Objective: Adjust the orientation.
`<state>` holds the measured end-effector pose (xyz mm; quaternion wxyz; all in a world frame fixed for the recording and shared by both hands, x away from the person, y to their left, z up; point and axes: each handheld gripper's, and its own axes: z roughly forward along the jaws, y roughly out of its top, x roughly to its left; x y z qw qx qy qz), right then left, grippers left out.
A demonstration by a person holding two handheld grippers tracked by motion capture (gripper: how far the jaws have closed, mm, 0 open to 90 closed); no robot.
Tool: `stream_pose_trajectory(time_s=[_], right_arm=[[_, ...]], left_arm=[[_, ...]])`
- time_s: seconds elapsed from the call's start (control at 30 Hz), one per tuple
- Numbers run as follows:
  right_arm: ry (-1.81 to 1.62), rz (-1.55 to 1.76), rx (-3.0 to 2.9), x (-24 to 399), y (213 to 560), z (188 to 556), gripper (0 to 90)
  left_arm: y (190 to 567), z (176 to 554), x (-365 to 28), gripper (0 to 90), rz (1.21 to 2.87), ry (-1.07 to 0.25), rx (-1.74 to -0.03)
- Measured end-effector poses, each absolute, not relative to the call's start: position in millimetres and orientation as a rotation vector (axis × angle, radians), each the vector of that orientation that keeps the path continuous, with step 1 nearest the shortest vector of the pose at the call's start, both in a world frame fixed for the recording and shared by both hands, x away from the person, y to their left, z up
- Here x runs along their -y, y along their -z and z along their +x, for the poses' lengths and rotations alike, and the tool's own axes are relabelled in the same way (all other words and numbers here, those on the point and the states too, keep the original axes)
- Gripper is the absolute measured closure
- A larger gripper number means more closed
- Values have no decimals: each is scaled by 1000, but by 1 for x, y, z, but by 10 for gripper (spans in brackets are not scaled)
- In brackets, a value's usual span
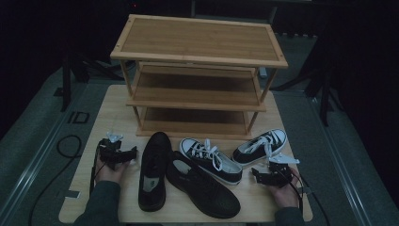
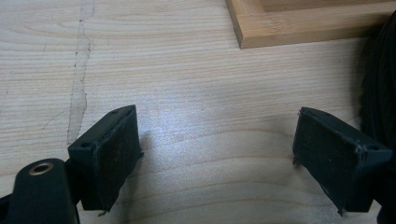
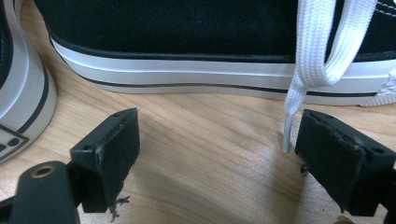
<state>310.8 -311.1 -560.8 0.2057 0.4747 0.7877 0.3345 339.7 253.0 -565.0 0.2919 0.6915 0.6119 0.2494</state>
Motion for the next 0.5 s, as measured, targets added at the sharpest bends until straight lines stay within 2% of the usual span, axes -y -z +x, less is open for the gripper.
stream_pose_trajectory(time_s=[0.33, 0.37, 0.5], right_arm=[[-931, 1323, -2195, 311, 561, 311, 136], [-931, 1324, -2195, 311, 561, 311, 136], [-931, 1324, -2195, 311, 561, 311, 136]], left_arm=[[565, 339, -252, 158, 1841, -669, -1622], [564, 340, -252, 213, 1842, -668, -1616], [563, 340, -251, 247, 1850, -663, -1606]])
